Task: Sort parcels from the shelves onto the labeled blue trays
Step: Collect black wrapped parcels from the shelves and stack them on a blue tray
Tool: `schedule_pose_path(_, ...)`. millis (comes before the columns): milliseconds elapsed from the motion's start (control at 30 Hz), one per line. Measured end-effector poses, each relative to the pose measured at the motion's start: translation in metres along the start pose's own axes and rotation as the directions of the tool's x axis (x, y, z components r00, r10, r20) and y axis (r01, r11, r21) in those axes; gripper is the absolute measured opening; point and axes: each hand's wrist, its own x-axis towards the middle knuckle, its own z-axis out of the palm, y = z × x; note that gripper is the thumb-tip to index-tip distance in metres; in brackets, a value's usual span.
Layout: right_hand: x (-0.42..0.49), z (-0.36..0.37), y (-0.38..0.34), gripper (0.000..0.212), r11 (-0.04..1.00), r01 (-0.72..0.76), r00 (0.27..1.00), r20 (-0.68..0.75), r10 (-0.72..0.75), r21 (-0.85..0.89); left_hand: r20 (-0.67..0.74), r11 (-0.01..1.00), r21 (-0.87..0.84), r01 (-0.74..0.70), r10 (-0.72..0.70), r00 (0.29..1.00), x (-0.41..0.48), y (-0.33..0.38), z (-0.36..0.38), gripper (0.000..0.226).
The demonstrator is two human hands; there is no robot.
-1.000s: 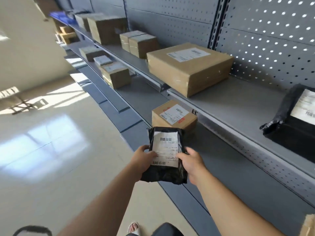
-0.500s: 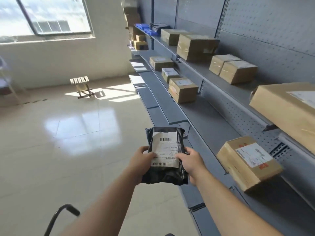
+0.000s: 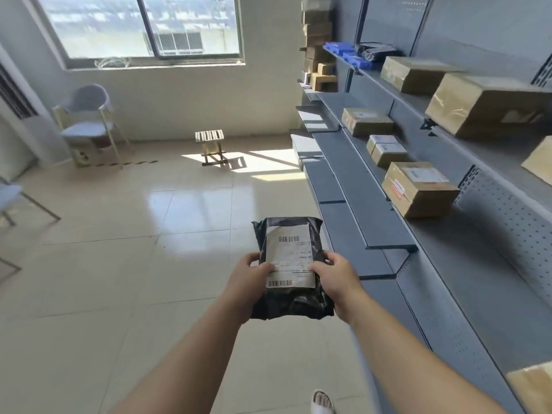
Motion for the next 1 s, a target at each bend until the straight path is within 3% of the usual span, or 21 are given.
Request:
schedule_pose_path(667, 0.339, 0.117, -0.192, 0.02, 0.997, -0.004, 0.959, 0.283, 0.026, -0.077, -0.288, 0.984, -0.176, -0.037, -0.015, 0.958, 0.302, 0.198, -0.006, 0.031)
schedule_pose_path(1000, 0.494, 0.209, -0.276, 0.017, 0.996, 0.022, 0.975, 0.22, -0.004, -0.082, -0.173, 0.99, -0.139, -0.032, 0.008, 0.985, 0.483, 0.305, -0.061, 0.032)
